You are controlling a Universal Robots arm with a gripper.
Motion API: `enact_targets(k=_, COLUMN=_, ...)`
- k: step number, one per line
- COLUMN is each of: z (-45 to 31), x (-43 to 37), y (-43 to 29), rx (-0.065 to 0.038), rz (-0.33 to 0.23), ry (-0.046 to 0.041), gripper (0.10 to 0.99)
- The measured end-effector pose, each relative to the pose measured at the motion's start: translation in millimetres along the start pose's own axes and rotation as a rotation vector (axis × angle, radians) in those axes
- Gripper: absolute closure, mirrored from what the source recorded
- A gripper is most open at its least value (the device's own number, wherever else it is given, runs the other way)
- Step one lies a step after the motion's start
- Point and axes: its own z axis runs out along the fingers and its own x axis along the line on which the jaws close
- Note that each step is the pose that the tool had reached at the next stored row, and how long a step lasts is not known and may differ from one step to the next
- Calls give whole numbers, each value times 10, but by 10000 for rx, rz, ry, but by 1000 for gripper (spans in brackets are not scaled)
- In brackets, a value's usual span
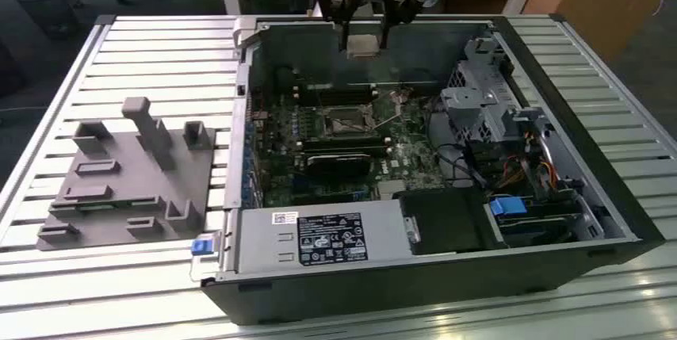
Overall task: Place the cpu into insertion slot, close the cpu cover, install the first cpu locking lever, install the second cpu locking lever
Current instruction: 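Place the cpu into insertion slot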
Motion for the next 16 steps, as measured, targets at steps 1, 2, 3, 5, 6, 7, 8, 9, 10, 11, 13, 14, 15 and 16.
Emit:
enact_targets(k=1, z=0, x=0, y=0, rx=0, rz=0, ry=0, gripper=549)
enact_targets(k=2, z=0, x=0, y=0, rx=0, rz=1, ry=0, gripper=549)
enact_targets(k=3, z=0, x=0, y=0, rx=0, rz=9, ry=0, gripper=549)
enact_targets(k=5, z=0, x=0, y=0, rx=-2, rz=64, ry=-6, gripper=549)
enact_targets(k=6, z=0, x=-1, y=0, rx=-2, rz=126, ry=-11, gripper=549)
enact_targets(k=7, z=0, x=0, y=0, rx=-3, rz=215, ry=-19, gripper=549)
enact_targets(k=8, z=0, x=0, y=0, rx=-5, rz=325, ry=-29, gripper=549)
enact_targets(k=9, z=0, x=0, y=0, rx=-7, rz=456, ry=-40, gripper=549)
enact_targets(k=10, z=1, x=0, y=0, rx=-8, rz=589, ry=-53, gripper=549)
enact_targets(k=11, z=1, x=0, y=0, rx=-9, rz=736, ry=-66, gripper=549)
enact_targets(k=13, z=2, x=0, y=0, rx=-10, rz=1044, ry=-94, gripper=549)
enact_targets(k=14, z=2, x=0, y=0, rx=-12, rz=1209, ry=-108, gripper=549)
enact_targets(k=15, z=3, x=0, y=0, rx=-14, rz=1379, ry=-124, gripper=549)
enact_targets(k=16, z=7, x=0, y=-1, rx=-24, rz=1989, ry=-178, gripper=549)
